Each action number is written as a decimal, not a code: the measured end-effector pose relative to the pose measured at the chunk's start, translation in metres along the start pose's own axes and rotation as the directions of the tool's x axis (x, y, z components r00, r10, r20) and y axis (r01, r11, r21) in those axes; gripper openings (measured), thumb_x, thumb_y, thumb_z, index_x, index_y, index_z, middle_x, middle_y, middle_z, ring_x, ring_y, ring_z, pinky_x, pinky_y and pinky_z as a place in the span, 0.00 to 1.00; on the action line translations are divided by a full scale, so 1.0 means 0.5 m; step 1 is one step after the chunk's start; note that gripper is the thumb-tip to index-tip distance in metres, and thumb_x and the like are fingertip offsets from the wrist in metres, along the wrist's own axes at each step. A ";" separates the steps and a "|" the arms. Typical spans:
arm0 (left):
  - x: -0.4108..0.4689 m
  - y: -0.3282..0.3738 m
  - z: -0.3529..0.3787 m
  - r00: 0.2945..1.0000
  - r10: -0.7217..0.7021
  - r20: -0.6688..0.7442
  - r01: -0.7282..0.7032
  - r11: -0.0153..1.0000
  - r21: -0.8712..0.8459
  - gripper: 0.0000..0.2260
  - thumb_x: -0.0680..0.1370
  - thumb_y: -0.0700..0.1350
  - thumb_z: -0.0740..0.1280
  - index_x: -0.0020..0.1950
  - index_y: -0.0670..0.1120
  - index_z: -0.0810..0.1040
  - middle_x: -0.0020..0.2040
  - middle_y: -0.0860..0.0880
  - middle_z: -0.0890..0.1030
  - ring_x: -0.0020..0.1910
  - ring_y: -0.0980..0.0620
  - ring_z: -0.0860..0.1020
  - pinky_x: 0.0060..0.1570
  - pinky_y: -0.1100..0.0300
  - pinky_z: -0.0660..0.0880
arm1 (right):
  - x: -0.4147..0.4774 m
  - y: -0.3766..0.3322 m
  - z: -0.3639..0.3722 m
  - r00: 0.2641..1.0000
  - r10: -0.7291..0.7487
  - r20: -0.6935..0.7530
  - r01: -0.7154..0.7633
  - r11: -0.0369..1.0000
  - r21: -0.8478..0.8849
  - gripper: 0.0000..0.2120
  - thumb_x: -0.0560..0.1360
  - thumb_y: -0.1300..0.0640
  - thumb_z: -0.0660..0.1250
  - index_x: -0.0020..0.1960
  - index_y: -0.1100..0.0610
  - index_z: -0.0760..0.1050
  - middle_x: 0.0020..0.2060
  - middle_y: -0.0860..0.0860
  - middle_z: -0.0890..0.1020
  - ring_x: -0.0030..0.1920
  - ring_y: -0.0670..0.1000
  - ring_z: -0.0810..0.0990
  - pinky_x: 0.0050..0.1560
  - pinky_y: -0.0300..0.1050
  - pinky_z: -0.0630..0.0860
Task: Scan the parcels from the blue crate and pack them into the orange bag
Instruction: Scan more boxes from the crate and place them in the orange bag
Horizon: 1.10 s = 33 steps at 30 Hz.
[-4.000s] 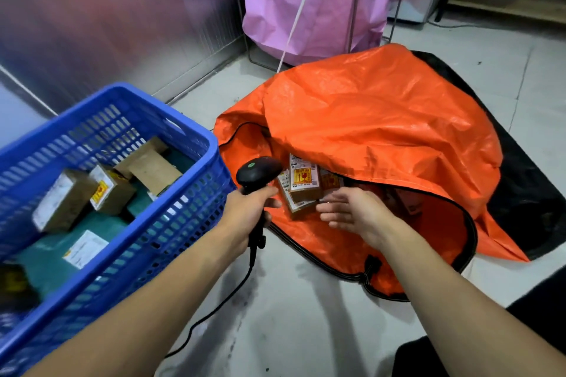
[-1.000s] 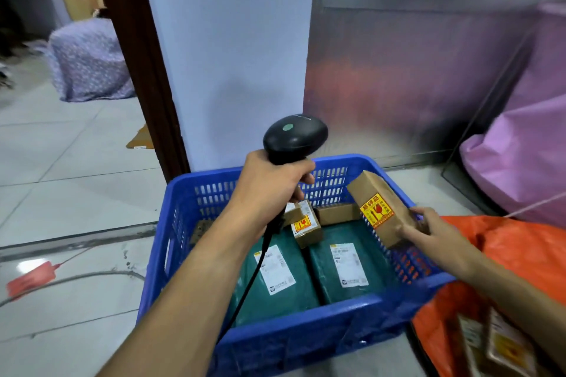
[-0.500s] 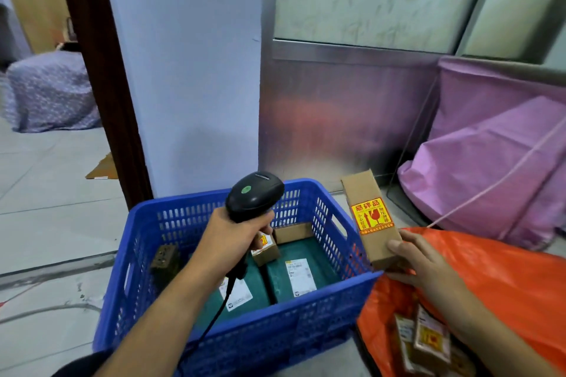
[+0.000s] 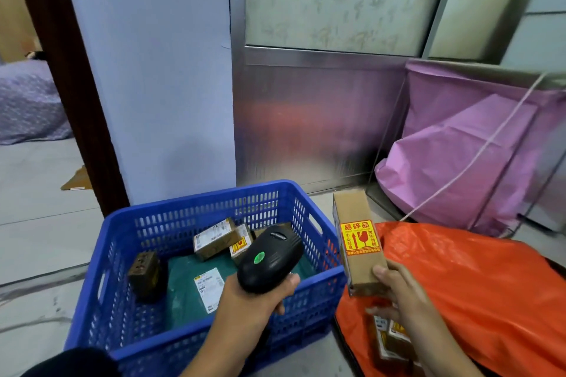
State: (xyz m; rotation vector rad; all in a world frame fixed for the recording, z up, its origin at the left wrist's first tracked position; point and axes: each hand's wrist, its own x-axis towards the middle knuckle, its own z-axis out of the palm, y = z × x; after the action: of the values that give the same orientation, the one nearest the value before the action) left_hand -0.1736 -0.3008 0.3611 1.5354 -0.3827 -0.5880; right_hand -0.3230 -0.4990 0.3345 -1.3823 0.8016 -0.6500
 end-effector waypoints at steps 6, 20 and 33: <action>0.016 0.005 0.007 0.994 -0.106 -0.013 0.106 0.993 -0.057 0.09 0.72 0.48 0.80 0.37 0.43 0.87 0.30 0.43 0.81 0.30 0.51 0.76 0.37 0.60 0.71 | -0.007 0.013 0.010 0.999 0.032 0.022 -0.031 0.999 -0.037 0.37 0.55 0.36 0.74 0.61 0.49 0.78 0.51 0.54 0.86 0.50 0.56 0.87 0.41 0.53 0.81; 0.035 -0.006 0.021 0.978 -0.186 0.095 0.199 0.968 -0.150 0.16 0.72 0.51 0.79 0.57 0.48 0.85 0.51 0.43 0.88 0.29 0.53 0.77 0.39 0.59 0.78 | -0.048 0.018 0.067 0.984 -0.015 0.179 0.032 0.995 -0.094 0.14 0.76 0.51 0.71 0.61 0.51 0.79 0.52 0.51 0.86 0.49 0.46 0.86 0.43 0.47 0.81; 0.069 -0.027 0.021 0.970 -0.243 0.020 0.242 0.954 -0.177 0.13 0.72 0.50 0.80 0.49 0.43 0.85 0.29 0.48 0.79 0.26 0.53 0.74 0.29 0.64 0.72 | -0.017 0.030 0.091 0.915 0.040 0.402 -0.072 0.995 0.066 0.36 0.66 0.34 0.69 0.70 0.49 0.74 0.60 0.56 0.85 0.58 0.58 0.85 0.54 0.55 0.80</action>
State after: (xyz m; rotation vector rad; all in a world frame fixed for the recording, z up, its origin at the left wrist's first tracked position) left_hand -0.1535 -0.3286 0.3436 1.4193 -0.1347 -0.7911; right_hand -0.2921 -0.4638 0.3210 -1.3547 0.4781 -0.3301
